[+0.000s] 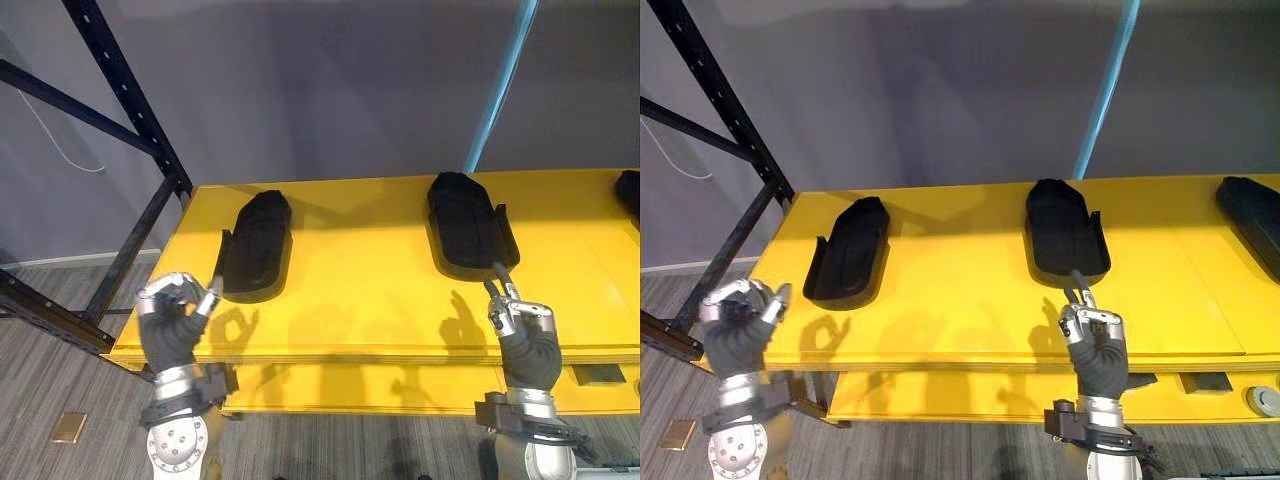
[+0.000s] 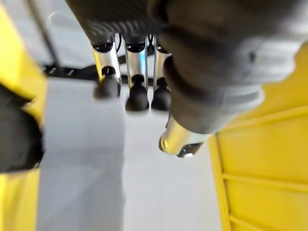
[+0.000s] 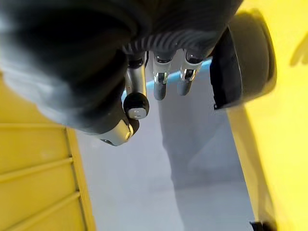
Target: Walk over and take plastic housings, then place them on the shelf
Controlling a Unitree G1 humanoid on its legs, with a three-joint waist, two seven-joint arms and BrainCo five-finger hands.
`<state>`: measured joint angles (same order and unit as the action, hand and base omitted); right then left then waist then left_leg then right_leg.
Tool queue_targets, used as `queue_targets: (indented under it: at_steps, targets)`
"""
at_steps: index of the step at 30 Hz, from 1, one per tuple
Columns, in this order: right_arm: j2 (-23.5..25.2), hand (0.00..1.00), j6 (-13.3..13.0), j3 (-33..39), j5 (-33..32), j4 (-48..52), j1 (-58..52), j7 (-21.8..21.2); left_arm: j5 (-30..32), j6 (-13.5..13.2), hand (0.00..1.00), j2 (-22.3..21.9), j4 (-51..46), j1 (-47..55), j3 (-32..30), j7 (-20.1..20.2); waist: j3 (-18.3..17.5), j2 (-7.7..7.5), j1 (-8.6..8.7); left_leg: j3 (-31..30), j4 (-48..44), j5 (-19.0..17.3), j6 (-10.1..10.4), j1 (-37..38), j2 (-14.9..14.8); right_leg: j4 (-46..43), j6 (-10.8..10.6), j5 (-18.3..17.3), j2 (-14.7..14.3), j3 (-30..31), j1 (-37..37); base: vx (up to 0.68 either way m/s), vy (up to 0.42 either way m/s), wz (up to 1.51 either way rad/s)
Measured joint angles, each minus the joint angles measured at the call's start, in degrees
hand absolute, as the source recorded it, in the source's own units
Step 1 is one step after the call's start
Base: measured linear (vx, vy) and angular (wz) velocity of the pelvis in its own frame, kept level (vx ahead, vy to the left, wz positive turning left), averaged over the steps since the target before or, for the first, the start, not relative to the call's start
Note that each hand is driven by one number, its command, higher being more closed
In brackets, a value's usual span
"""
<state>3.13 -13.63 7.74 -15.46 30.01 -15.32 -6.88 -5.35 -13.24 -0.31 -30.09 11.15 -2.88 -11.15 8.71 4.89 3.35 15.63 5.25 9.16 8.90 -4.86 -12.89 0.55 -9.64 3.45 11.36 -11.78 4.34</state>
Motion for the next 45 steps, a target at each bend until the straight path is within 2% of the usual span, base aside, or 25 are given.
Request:
queue_targets:
  at_steps: [4,9,14,23,31,32,34,36,38,39,42,45]
  targets:
    - [-0.02,0.0,-0.01,0.05,0.01,-0.16,-0.1,0.23,-0.07,0.54,1.0,0.01,4.78,0.11,-0.31,0.77,0.14,-0.23,0.01,0.03,-0.08,0.89,-0.31,-2.01,-0.01,0.1,0.27,1.36,-0.12,0.24,1.98,0.0,0.002,-0.01]
    - [-0.05,0.0,-0.03,0.05,0.0,-1.91,0.12,0.4,-0.1,1.39,1.0,0.13,12.22,-3.23,-2.45,1.5,1.22,-1.81,0.14,0.31,-0.23,1.03,-0.24,-3.46,-0.03,0.06,0.55,1.62,-0.18,0.54,3.65,0.01,0.009,-0.01]
    - [-0.06,0.0,-0.03,0.02,-1.28,-1.98,2.03,1.15,-0.16,2.72,1.0,3.52,23.52,-12.93,-8.59,-1.31,2.75,-3.11,0.62,1.73,-0.24,0.98,-0.19,-4.43,-0.03,0.01,0.58,1.71,-0.21,1.93,5.76,0.0,0.032,-0.13]
    - [-0.27,0.0,-0.09,-0.04,-4.55,-2.34,2.19,1.57,-0.31,3.27,1.0,9.61,31.85,-23.78,-11.41,-4.61,4.34,-3.46,1.57,3.25,-0.25,0.96,-0.17,-5.12,-0.06,-0.12,0.68,1.79,-0.33,3.39,7.59,-0.01,0.02,-0.07]
    - [-0.48,0.0,-0.11,-2.55,-5.71,-2.51,1.12,1.46,-3.53,3.25,1.0,11.28,36.0,-28.25,-11.37,-5.06,4.52,-3.56,2.09,3.3,-0.24,0.91,-0.15,-5.06,-0.1,-0.24,0.7,1.81,-0.37,3.44,7.61,-0.03,0.021,-0.01]
    - [-0.48,0.0,-0.12,-2.74,-5.73,-2.55,1.15,1.51,-3.84,3.22,0.0,11.26,35.96,-28.25,-11.28,-5.23,4.54,-3.6,2.07,3.28,-0.24,0.91,-0.14,-5.06,-0.09,-0.24,0.71,1.81,-0.37,3.43,7.61,-0.04,0.033,0.0]
    - [-0.49,0.0,-0.15,-3.11,-5.73,-2.58,1.27,1.6,-4.66,3.46,0.0,10.06,32.46,-26.29,-11.11,-5.99,4.57,-3.66,2.09,3.22,-0.24,0.9,-0.14,-5.07,-0.09,-0.23,0.71,1.81,-0.36,3.42,7.58,-0.04,0.039,0.0]
    - [-0.4,0.0,-0.23,-3.16,-5.71,-2.57,1.14,1.64,-4.56,3.44,0.0,6.09,22.51,-19.66,-10.33,-6.24,4.63,-3.76,2.09,3.17,-0.24,0.8,-0.03,-5.06,-0.09,-0.13,0.7,1.81,-0.36,3.41,7.55,-0.01,0.032,0.0]
    - [0.0,0.0,-0.23,-3.12,-5.02,-2.58,1.28,2.03,-3.41,2.95,0.0,-0.8,9.1,-7.84,-7.74,-5.97,4.64,-3.73,1.93,3.07,-0.25,0.74,0.03,-4.43,-0.11,0.13,0.67,1.77,-0.38,3.31,6.59,0.02,0.031,0.04]
    - [0.01,0.0,-0.23,-3.07,-4.52,-2.58,1.33,2.13,-3.31,2.89,0.0,-2.71,5.72,-3.84,-6.71,-5.87,4.64,-3.73,1.68,3.02,-0.25,0.68,0.12,-3.78,-0.12,0.16,0.5,1.61,-0.38,3.19,5.77,0.02,0.025,0.06]
    - [0.05,0.0,-0.25,-2.02,-3.34,-2.61,1.57,2.34,-2.18,1.79,0.0,-3.07,-0.47,4.19,-4.56,-5.23,4.58,-3.53,0.59,1.83,-0.23,0.25,0.3,-1.62,-0.21,0.27,0.09,0.82,-0.39,1.56,2.44,-0.01,0.024,0.22]
    - [0.02,0.0,-0.34,-1.2,-3.16,-2.73,1.55,2.45,-0.66,0.07,0.0,-3.21,-2.38,5.97,-4.82,-5.27,4.39,-3.47,0.07,-0.18,-0.21,0.07,0.11,-1.05,-0.07,0.18,-0.04,0.39,-0.24,-0.35,0.28,-0.06,0.042,0.36]
